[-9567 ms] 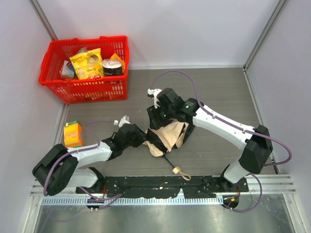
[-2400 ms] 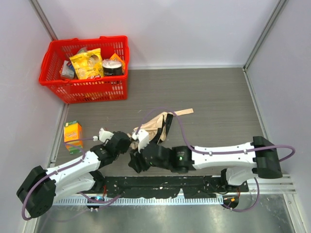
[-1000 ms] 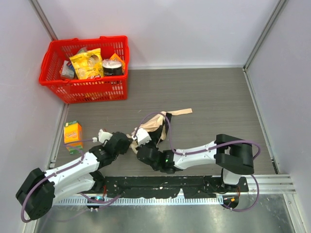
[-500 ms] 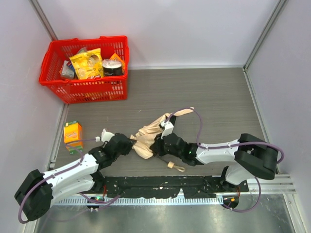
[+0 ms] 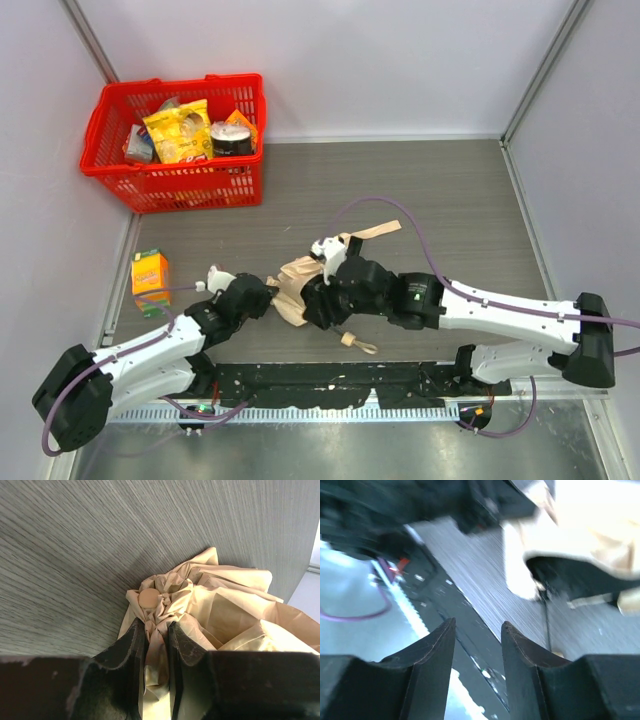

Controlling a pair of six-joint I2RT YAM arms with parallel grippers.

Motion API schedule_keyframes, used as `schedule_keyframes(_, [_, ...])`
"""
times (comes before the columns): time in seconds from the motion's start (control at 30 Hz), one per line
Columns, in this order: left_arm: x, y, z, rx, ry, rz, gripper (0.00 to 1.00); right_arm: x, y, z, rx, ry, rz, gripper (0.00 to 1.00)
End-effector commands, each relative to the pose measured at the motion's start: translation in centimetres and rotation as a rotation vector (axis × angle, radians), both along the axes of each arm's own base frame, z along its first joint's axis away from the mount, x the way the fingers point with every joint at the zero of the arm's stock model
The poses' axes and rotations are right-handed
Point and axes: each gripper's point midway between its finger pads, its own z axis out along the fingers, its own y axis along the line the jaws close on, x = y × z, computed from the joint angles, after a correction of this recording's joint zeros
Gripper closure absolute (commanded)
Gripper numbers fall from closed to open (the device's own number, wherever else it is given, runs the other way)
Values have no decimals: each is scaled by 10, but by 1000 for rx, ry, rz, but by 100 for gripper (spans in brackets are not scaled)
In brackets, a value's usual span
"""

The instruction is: Put away the umbrella

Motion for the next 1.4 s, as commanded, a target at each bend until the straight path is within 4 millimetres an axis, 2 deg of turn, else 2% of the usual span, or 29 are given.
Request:
schedule_keyframes(0.0, [3, 20, -10, 76, -6, 61, 100, -4, 49, 49, 97, -127, 224, 52])
schedule_keyframes(0.07, [2, 21, -12, 79, 1, 65, 100, 9, 71, 48, 106, -195, 248, 48])
schedule_keyframes(0.1, [1, 22, -12, 79, 1, 66, 100, 17, 79, 38, 78, -211, 249, 48])
schedule_keyframes(0.13, [1, 22, -12, 81, 1, 67, 100, 28, 85, 34, 72, -236, 251, 47])
schedule_keyframes(0.17, [1, 22, -12, 83, 3, 67, 100, 36, 91, 20, 51, -238, 253, 47])
schedule_keyframes(0.27, [0, 24, -12, 88, 6, 70, 100, 55, 100, 11, 23, -333, 272, 47])
schedule_keyframes(0.3, [0, 24, -13, 86, 8, 73, 100, 60, 95, -1, -18, -361, 295, 47])
schedule_keyframes(0.33, [0, 24, -12, 81, 8, 74, 100, 66, 96, -4, -16, -391, 287, 47])
schedule_keyframes(0.37, [0, 23, -13, 78, 9, 75, 100, 72, 85, -22, -54, -395, 289, 47])
schedule_keyframes(0.43, [0, 22, -13, 71, 13, 77, 100, 73, 79, -43, -78, -390, 320, 47])
schedule_keyframes(0.47, [0, 22, -15, 69, 20, 78, 100, 69, 69, -63, -117, -368, 332, 47])
schedule_keyframes(0.53, [-1, 21, -16, 65, 29, 77, 100, 67, 70, -67, -93, -372, 332, 44])
schedule_keyframes(0.67, [-2, 17, -19, 50, 44, 72, 100, 64, 53, -96, -140, -339, 305, 39])
schedule_keyframes(0.8, [-3, 14, -20, 44, 62, 68, 100, 65, 53, -109, -166, -336, 301, 35])
schedule_keyframes(0.9, [-6, 15, -22, 40, 80, 77, 100, 76, 46, -118, -261, -392, 254, 34])
schedule_keyframes(1.0, [-8, 14, -20, 28, 95, 80, 100, 81, 38, -129, -332, -417, 252, 34])
schedule_keyframes(1.17, [-8, 10, -19, 10, 115, 79, 100, 76, 31, -154, -461, -446, 268, 34])
schedule_keyframes(1.2, [-8, 9, -19, 11, 117, 75, 100, 81, 31, -152, -488, -462, 241, 35])
schedule_keyframes(1.37, [-11, 5, -24, 9, 144, 61, 100, 91, 13, -180, -653, -457, 223, 45])
